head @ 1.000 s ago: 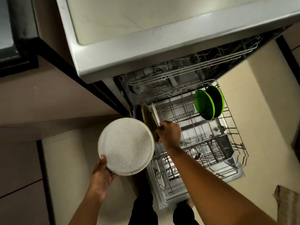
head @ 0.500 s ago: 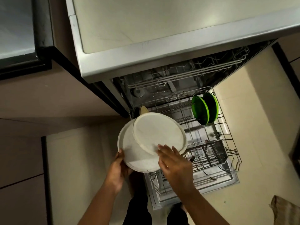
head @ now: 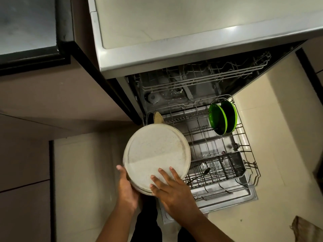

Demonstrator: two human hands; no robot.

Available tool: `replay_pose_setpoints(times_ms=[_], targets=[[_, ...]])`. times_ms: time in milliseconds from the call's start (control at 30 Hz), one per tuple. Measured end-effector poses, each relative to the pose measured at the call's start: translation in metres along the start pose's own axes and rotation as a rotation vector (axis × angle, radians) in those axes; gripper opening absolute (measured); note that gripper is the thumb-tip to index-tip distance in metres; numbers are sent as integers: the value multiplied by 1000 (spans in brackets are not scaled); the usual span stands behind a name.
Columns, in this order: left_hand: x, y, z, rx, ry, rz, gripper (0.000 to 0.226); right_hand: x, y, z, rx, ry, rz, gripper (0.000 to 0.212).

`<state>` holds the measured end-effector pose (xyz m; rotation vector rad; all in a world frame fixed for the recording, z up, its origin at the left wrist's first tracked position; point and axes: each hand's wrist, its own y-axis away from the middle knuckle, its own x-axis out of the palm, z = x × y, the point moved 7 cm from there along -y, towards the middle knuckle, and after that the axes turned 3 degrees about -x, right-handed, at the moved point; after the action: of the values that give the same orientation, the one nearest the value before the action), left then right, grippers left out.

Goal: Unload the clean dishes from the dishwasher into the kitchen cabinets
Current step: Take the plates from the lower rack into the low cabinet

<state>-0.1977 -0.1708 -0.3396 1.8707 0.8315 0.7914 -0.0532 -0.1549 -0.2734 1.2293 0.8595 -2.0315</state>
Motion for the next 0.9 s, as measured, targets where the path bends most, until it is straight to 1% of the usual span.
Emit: replay_pose_setpoints(times_ms=[67,167,267,333,400,467,533,567,600,633,700,800,900], targets=[[1,4,-6,45,15,-15,79,5,-5,10,-14,8,22,31],[-1,6,-20,126,11,-27,82,7,-15,18,-9,9,25,27],[-14,3,-34,215,-30,-81,75,14,-23,23,-4,-14,63,26],[-23,-1,-44,255,-69,-89,70,20,-28,24,-15,-61,92,26],[-36,-7,-53,276,-94,-111,68,15,-36,15,18,-132,29,25],[-50,-13,-60,266,-121,-124,68,-5,-50,-13,155,-176,-119,22],[-61,-19,-68,244,-159,-101,67,-23,-65,-52,373,-203,-240,20],[-66,-21,-72,232,-174,-100,66,-27,-74,-73,491,-207,-263,19],[-72,-23,-75,219,-188,-113,66,-26,-81,-94,617,-208,-246,19],[-79,-25,-78,206,-196,-136,67,-20,-86,-113,738,-213,-194,19],[-92,-31,-83,175,-208,-178,70,7,-95,-142,917,-235,-45,24],[-99,-36,-89,165,-233,-162,73,53,-108,-161,1032,-317,160,39],[-99,-36,-96,155,-261,-130,70,87,-117,-158,1088,-415,284,48]])
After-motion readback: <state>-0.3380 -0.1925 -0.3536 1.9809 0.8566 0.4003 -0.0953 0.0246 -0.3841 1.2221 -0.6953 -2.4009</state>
